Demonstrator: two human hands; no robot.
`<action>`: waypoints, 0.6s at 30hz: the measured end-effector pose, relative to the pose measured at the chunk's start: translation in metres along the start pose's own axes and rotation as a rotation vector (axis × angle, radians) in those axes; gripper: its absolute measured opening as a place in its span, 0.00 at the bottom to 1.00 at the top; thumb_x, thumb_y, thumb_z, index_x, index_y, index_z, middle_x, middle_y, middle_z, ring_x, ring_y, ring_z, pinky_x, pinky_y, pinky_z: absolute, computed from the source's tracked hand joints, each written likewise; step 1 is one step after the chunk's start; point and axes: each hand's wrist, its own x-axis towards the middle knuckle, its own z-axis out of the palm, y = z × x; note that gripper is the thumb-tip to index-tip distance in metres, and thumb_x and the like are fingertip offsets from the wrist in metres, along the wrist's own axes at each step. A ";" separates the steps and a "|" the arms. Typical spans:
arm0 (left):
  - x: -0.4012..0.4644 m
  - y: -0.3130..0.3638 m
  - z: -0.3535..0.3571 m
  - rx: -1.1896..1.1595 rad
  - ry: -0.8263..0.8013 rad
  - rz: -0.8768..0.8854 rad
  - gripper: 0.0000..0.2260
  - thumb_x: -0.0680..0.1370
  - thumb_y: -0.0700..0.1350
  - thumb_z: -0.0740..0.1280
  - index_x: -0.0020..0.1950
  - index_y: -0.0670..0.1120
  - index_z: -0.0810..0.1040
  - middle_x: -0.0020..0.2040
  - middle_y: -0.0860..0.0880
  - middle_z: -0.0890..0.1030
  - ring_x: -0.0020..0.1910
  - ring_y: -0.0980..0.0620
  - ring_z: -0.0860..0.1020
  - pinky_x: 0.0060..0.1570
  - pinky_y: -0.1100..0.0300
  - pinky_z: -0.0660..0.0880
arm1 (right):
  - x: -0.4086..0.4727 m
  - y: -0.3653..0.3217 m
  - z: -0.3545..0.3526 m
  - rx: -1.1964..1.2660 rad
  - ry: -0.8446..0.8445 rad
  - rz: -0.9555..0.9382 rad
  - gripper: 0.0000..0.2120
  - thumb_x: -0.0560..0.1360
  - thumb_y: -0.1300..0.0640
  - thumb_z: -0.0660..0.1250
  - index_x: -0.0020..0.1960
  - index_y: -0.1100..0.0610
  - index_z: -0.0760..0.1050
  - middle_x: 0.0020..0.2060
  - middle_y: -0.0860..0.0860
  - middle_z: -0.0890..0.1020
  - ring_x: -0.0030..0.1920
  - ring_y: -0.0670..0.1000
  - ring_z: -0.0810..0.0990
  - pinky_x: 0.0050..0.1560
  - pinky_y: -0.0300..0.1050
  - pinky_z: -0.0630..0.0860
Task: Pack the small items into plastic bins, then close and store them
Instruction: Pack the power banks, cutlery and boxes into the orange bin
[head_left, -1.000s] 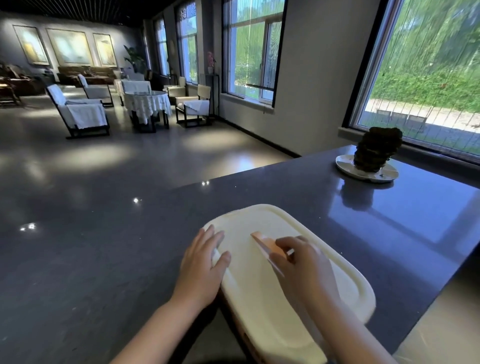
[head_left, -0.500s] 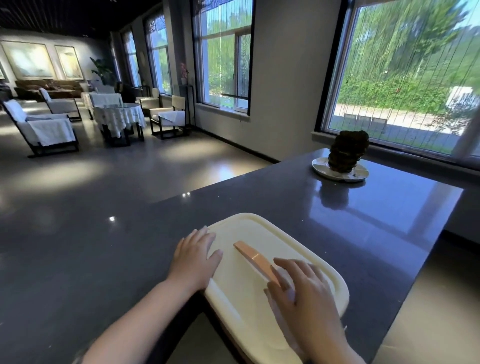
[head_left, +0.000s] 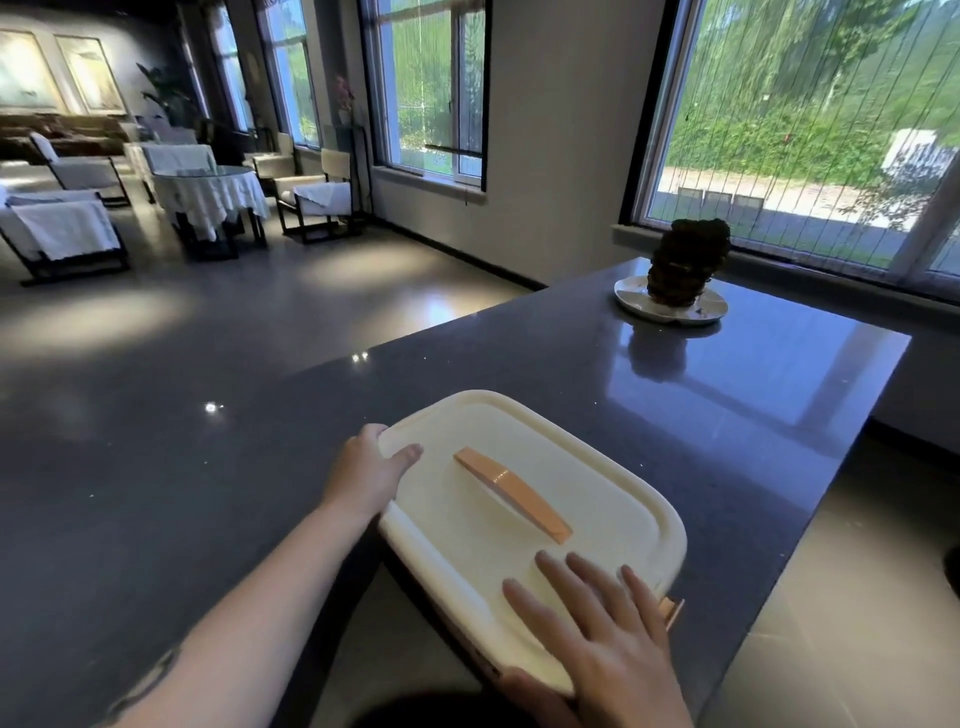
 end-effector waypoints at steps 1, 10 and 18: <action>-0.004 -0.001 -0.001 -0.030 0.026 -0.013 0.24 0.74 0.54 0.70 0.64 0.43 0.71 0.58 0.45 0.78 0.53 0.46 0.76 0.50 0.54 0.73 | 0.003 0.010 -0.001 0.015 -0.005 -0.056 0.26 0.75 0.30 0.50 0.64 0.38 0.75 0.63 0.46 0.78 0.62 0.53 0.79 0.66 0.55 0.60; -0.072 -0.016 -0.004 -0.269 0.201 -0.084 0.18 0.73 0.51 0.72 0.56 0.48 0.68 0.54 0.48 0.75 0.50 0.48 0.76 0.47 0.51 0.75 | 0.046 0.124 0.003 0.388 -0.126 -0.099 0.22 0.78 0.35 0.50 0.71 0.34 0.63 0.74 0.36 0.60 0.76 0.43 0.53 0.75 0.57 0.48; -0.109 -0.011 0.018 -0.387 0.269 -0.195 0.24 0.72 0.50 0.72 0.63 0.47 0.67 0.60 0.47 0.69 0.59 0.46 0.71 0.59 0.45 0.71 | 0.073 0.133 0.017 0.668 -0.007 0.109 0.19 0.79 0.45 0.54 0.68 0.37 0.70 0.75 0.40 0.60 0.76 0.39 0.49 0.76 0.51 0.48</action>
